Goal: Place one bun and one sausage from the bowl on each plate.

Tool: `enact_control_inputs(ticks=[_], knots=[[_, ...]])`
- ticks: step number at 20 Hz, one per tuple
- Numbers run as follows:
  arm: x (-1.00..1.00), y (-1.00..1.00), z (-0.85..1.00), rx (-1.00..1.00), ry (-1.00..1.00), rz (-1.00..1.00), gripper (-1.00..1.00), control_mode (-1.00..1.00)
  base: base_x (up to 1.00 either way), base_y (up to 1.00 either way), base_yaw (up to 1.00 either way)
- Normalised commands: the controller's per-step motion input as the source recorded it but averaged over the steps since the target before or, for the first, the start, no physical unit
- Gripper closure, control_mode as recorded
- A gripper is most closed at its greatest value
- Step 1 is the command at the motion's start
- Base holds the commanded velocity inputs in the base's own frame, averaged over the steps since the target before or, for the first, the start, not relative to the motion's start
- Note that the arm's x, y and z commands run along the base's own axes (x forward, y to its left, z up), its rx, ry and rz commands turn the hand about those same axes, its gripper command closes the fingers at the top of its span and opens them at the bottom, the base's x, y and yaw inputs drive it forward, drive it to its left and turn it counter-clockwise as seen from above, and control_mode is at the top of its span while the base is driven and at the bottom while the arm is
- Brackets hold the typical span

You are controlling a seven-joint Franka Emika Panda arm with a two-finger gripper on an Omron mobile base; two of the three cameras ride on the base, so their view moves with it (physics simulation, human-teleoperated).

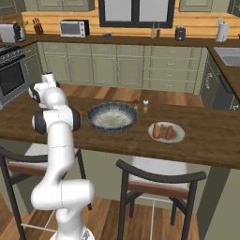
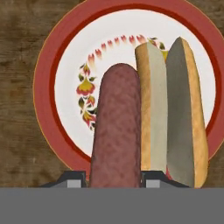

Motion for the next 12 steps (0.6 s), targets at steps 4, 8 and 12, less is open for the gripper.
enact_control_inputs(ticks=[4,8,12], knots=[[0.02,0.0,-0.45,0.0,0.0,0.0,1.0,-1.0,0.0,0.0,0.0],[0.09,0.0,-0.3,0.0,0.0,0.0,1.0,-1.0,0.0,0.0,0.0],[0.3,0.09,-0.07,0.0,0.0,0.0,1.0,-1.0,0.0,0.0,0.0]])
